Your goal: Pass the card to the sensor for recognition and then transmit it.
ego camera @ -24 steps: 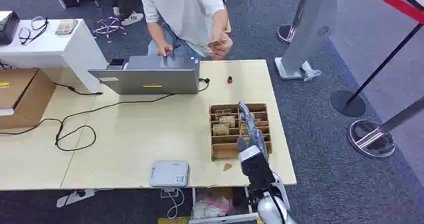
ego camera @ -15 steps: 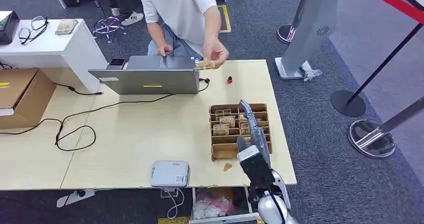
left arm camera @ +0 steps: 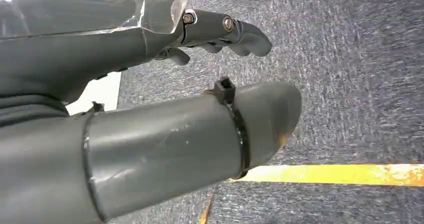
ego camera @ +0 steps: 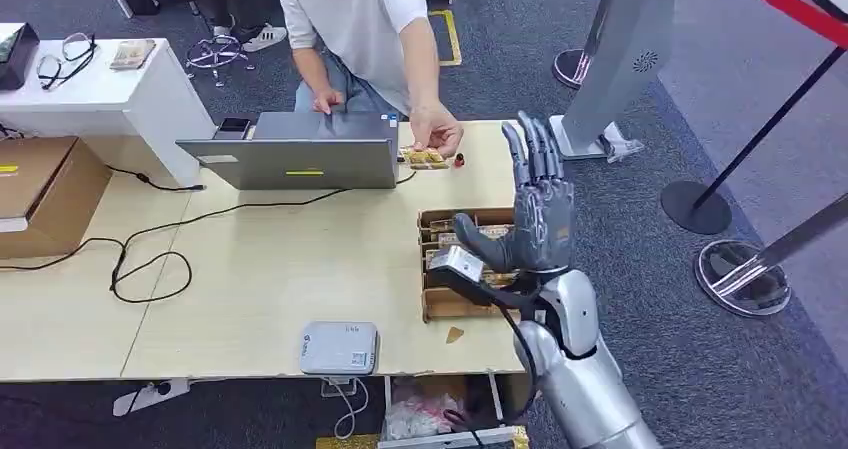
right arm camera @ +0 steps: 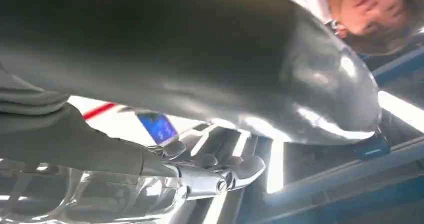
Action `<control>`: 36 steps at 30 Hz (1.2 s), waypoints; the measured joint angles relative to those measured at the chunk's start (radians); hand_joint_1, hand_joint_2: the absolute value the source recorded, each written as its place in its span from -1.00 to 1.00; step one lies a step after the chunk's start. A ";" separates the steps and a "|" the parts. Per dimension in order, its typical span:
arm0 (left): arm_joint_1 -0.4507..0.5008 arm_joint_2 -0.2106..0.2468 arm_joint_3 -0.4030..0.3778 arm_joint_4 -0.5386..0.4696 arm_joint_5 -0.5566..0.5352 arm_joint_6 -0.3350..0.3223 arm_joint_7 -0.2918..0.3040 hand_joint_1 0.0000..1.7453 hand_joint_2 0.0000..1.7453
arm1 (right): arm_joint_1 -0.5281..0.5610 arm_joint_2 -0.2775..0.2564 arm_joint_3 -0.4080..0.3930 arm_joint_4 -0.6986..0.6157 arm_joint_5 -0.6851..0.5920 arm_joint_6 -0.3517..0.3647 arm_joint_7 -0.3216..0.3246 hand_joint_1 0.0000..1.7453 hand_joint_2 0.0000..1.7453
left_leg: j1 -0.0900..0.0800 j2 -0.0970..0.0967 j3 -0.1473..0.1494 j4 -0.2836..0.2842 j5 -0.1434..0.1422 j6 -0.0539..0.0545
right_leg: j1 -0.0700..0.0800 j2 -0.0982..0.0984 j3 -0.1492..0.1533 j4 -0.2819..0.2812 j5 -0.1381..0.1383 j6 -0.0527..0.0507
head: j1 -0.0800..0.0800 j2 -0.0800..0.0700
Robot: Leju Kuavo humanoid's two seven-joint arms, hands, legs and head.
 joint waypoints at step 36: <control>0.011 -0.010 0.000 0.000 0.019 0.024 0.017 -1.00 -1.00 | -0.183 0.018 0.000 0.313 0.298 -0.011 0.176 -1.00 1.00 | 0.000 -0.001 -0.001 0.000 0.000 0.000 | 0.000 -0.001 -0.001 0.000 0.000 0.000 | 0.000 0.000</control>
